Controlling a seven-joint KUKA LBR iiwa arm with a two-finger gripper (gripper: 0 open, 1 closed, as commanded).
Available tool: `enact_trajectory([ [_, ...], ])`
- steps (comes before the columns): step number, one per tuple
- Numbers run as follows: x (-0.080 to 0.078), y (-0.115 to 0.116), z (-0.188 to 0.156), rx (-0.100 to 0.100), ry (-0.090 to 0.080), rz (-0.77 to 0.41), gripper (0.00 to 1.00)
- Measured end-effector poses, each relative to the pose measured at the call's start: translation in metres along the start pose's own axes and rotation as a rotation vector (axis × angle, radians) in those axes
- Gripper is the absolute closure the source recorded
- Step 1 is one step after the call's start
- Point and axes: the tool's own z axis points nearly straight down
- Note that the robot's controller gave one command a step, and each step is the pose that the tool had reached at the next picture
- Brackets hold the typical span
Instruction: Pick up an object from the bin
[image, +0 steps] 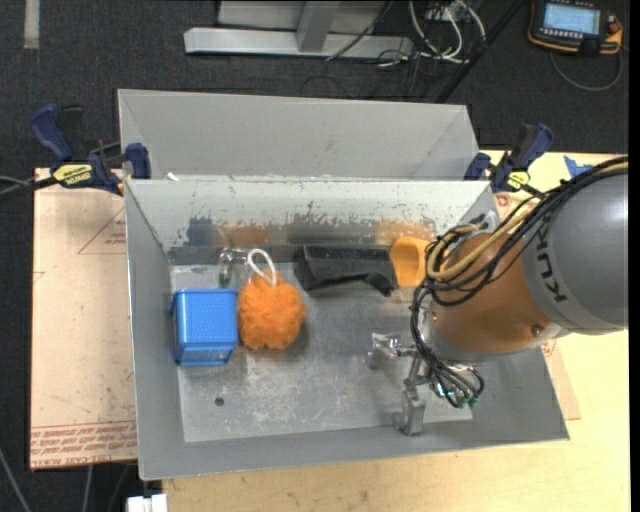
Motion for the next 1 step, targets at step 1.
enact_trajectory([
  [1, 0.0003, -0.0002, -0.0012, 0.000, 0.001, -0.001, 0.00],
])
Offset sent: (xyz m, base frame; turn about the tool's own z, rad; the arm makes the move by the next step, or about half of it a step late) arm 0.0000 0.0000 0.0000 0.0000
